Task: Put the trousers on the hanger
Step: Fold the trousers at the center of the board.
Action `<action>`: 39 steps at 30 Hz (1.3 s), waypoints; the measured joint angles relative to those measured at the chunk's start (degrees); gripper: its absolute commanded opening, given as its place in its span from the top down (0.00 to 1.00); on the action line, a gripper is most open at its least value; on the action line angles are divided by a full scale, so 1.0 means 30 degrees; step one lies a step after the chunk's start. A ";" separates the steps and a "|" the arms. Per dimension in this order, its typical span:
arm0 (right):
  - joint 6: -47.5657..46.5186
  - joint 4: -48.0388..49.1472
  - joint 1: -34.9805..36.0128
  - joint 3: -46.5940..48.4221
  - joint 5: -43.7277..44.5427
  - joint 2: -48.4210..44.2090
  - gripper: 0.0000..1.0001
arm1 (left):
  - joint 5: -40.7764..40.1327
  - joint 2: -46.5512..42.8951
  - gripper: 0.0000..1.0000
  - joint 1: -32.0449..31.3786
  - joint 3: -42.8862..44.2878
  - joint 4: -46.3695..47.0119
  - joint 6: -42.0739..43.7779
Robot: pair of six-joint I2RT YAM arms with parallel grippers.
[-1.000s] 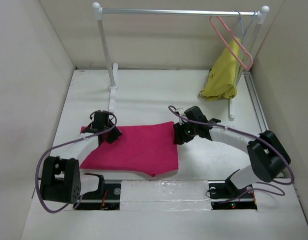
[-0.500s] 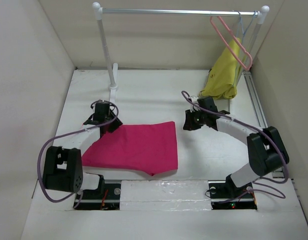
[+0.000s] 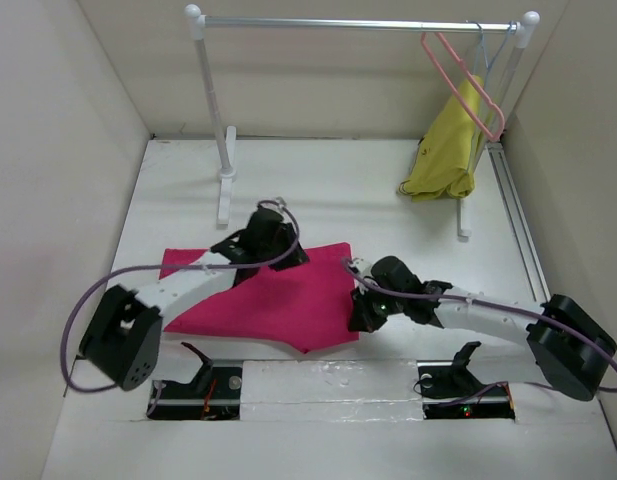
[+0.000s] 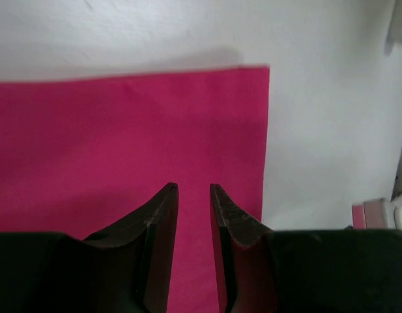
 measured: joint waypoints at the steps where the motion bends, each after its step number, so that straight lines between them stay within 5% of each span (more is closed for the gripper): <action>1: 0.0240 0.0240 -0.0022 -0.0685 0.0160 0.0073 1.00 | 0.0284 0.1027 0.77 -0.0882 0.0044 0.0248 -0.0168; 9: 0.0663 0.0940 -0.0015 -0.1195 0.0029 0.1275 1.00 | 0.0685 0.4539 0.78 -0.1224 -0.1464 0.1523 -0.1333; 15: -0.0670 -0.0889 -0.1887 0.2361 0.0831 0.0306 1.00 | 0.0117 0.4707 0.77 -0.1086 -0.1209 0.1916 -0.1319; 26: -0.3075 0.0809 -0.6681 0.9457 0.0641 1.1271 1.00 | -0.0882 0.3344 0.78 -0.1005 -0.0619 0.0896 -0.1144; 30: -0.3453 0.0051 -0.6994 1.1198 0.0007 1.2050 0.99 | -0.1399 0.1202 0.77 -0.1005 -0.0342 0.0007 -0.0940; 31: -0.3657 -0.0692 -0.6739 1.1934 0.0044 1.1664 0.85 | -0.1603 0.0729 0.77 -0.1005 -0.0131 -0.0270 -0.0860; 32: -0.3679 -0.0750 -0.6703 1.2021 0.0044 1.1599 0.85 | -0.1749 0.0342 0.77 -0.1005 0.0124 -0.0474 -0.0794; 34: -0.4036 -0.2244 -0.6339 1.3289 0.0255 1.0637 0.66 | -0.2069 -0.0277 0.76 -0.1027 0.0867 -0.1078 -0.0503; 37: -0.4852 -0.4612 -0.5996 1.6422 0.0656 0.8655 0.58 | -0.2412 -0.1144 0.75 -0.1056 0.1712 -0.1596 -0.0087; 38: -0.5268 -0.5370 -0.5982 1.7828 0.0852 0.7978 0.68 | -0.2499 -0.1472 0.75 -0.1078 0.1880 -0.1712 0.0051; 39: -0.5676 -0.6054 -0.6120 1.9409 0.1013 0.7337 0.97 | -0.2499 -0.1508 0.75 -0.1086 0.1894 -0.1734 0.0058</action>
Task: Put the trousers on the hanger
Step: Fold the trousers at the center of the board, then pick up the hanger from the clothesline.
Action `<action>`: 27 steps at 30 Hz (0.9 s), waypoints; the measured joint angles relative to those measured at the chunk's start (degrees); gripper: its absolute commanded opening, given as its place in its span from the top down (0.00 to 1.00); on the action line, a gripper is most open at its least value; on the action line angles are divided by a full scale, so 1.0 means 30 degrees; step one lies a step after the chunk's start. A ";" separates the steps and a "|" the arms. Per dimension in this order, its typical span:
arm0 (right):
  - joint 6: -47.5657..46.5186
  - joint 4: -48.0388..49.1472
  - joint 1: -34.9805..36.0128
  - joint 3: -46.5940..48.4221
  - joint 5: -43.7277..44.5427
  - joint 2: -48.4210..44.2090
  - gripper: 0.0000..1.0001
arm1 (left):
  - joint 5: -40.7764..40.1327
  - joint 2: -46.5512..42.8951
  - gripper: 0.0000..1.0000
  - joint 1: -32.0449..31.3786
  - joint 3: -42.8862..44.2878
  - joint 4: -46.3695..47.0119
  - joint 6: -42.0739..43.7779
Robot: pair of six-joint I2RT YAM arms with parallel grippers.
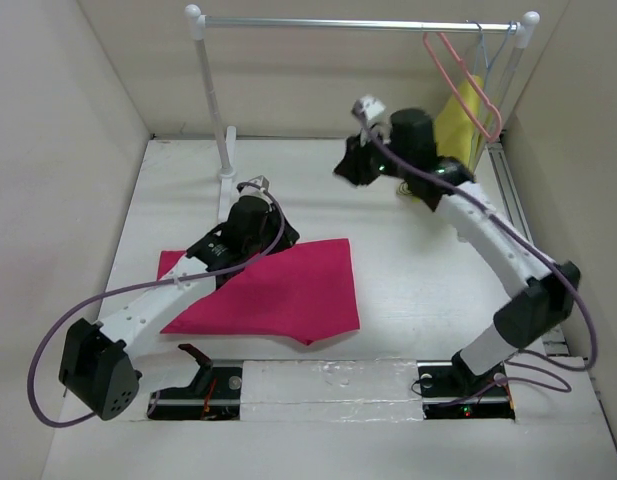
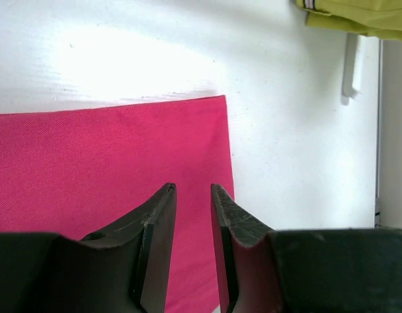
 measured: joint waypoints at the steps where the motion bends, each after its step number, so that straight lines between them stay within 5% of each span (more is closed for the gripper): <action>1: -0.0226 -0.0248 -0.0189 0.1224 0.0124 -0.0583 1.00 | -0.0124 -0.0503 0.75 -0.0080 0.0168 -0.0182 0.0197; 9: -0.3577 -0.4641 -0.8021 1.2043 0.0648 -0.2725 0.97 | -0.0022 -0.1923 0.79 -0.0546 0.0197 -0.0954 0.0794; 10: -0.3927 -0.5391 -0.8954 1.2903 0.0627 -0.2623 0.70 | 0.0000 -0.2113 0.80 -0.0546 0.0197 -0.1042 0.0947; 13: -0.4830 -0.7118 -1.0885 1.4702 0.0401 -0.2025 0.29 | 0.0022 -0.2688 0.88 -0.0546 0.0219 -0.1464 0.1435; 17: -0.5836 -0.8721 -1.2757 1.5089 -0.0087 -0.1129 0.21 | -0.0168 -0.3643 1.00 -0.0546 0.0321 -0.2098 0.2375; 22: -0.6441 -1.0134 -1.3274 1.4382 -0.0845 0.0248 0.20 | -0.0517 -0.4568 1.00 -0.0546 0.0328 -0.2579 0.3242; 27: -0.6594 -1.0491 -1.3311 1.4076 -0.1945 0.1523 0.28 | -0.0430 -0.4408 0.76 -0.0546 0.0328 -0.2739 0.3679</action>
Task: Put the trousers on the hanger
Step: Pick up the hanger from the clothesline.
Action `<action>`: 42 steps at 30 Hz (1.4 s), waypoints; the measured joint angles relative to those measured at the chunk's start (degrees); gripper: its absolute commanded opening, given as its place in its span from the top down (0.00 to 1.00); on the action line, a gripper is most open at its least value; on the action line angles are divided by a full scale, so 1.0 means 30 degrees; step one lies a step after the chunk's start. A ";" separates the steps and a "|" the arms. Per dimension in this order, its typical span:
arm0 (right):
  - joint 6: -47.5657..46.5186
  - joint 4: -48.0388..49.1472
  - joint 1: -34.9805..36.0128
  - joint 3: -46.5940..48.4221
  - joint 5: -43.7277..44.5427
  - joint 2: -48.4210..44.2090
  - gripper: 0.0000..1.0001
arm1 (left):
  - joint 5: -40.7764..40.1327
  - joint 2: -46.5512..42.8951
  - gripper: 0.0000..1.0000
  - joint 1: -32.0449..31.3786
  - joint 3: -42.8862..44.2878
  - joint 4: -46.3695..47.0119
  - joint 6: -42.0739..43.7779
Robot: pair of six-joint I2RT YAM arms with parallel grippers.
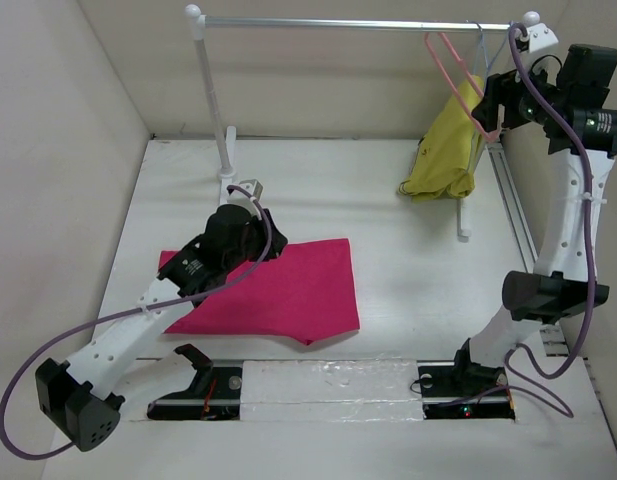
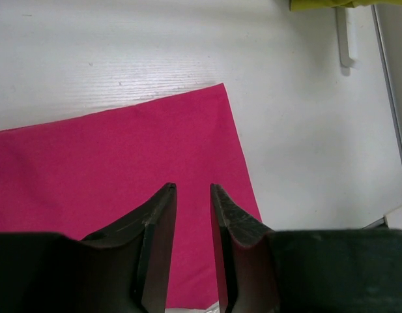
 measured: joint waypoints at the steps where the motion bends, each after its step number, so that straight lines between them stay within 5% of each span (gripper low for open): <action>1: 0.0000 -0.0029 -0.0036 0.0000 -0.0168 0.0204 0.30 | 0.0095 0.0058 0.75 0.0000 0.0000 0.0000 0.0022; 10: 0.0015 0.0415 -0.0036 -0.1042 -0.0153 0.0481 0.47 | 0.0335 0.0219 0.75 0.0000 -0.0007 0.0000 0.0095; 14: 0.0015 0.0656 0.0255 -0.2164 0.0248 0.0481 0.70 | 0.0357 0.0182 0.75 0.0000 -0.0066 0.0007 0.0080; 16: -0.0102 0.0663 0.0546 -0.2412 0.0576 0.0503 0.92 | 0.0415 0.0131 0.75 0.0000 -0.0080 -0.0007 0.0073; 18: 0.0007 0.0816 0.0998 -0.2455 0.1268 0.0503 1.00 | 0.0517 0.0066 0.74 0.0000 -0.0080 -0.0007 0.0022; 29: 0.0109 0.2295 0.4838 -0.2769 0.6375 -0.1042 1.00 | 0.0954 0.0204 0.55 0.0000 0.0743 -0.0495 -0.0131; 38: 0.0240 0.3271 0.7213 -0.3803 1.0513 -0.3468 1.00 | 0.3155 0.3184 0.48 0.0000 0.8517 -0.0066 -0.0423; 42: 0.0466 0.4539 0.7337 -0.7737 1.1205 -0.5362 1.00 | 0.4670 0.4189 0.47 0.0000 1.0236 0.0976 -0.1151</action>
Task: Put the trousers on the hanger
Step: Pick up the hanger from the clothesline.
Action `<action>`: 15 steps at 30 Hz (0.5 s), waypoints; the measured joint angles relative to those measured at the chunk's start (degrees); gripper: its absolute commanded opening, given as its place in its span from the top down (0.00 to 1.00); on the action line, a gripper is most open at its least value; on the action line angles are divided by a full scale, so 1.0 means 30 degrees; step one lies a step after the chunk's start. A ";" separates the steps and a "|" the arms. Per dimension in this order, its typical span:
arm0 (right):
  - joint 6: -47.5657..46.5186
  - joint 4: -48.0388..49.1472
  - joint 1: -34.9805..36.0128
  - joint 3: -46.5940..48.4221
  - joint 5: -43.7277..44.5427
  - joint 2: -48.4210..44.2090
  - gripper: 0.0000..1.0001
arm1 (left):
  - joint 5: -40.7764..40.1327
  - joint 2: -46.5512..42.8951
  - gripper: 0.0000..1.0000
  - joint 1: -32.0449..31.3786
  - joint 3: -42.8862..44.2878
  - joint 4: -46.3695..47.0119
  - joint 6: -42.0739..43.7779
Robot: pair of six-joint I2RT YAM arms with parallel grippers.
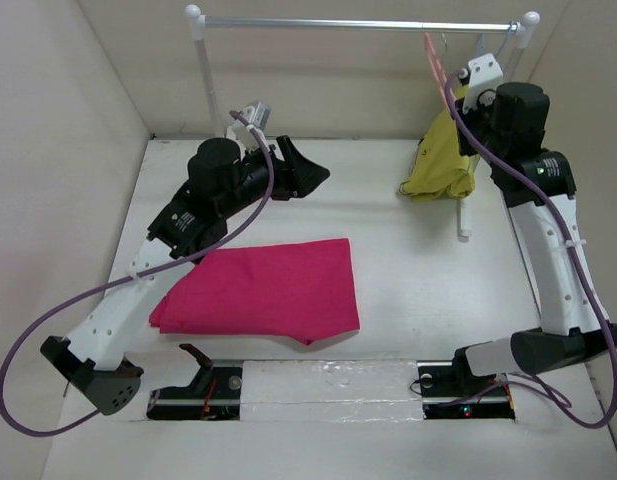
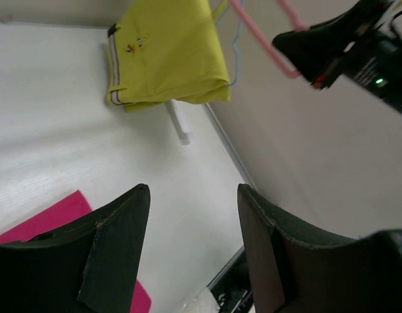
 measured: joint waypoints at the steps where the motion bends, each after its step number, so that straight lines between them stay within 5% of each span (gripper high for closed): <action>1: 0.0080 0.0175 -0.0007 -0.1093 0.0029 -0.0488 1.00 | 0.0364 0.0277 0.47 0.0000 0.0226 0.0233 -0.0226; 15: 0.1224 0.2397 0.1916 -1.0112 -0.0153 -0.5085 1.00 | 0.3956 0.5253 0.44 -0.0168 0.0772 0.4408 -0.4153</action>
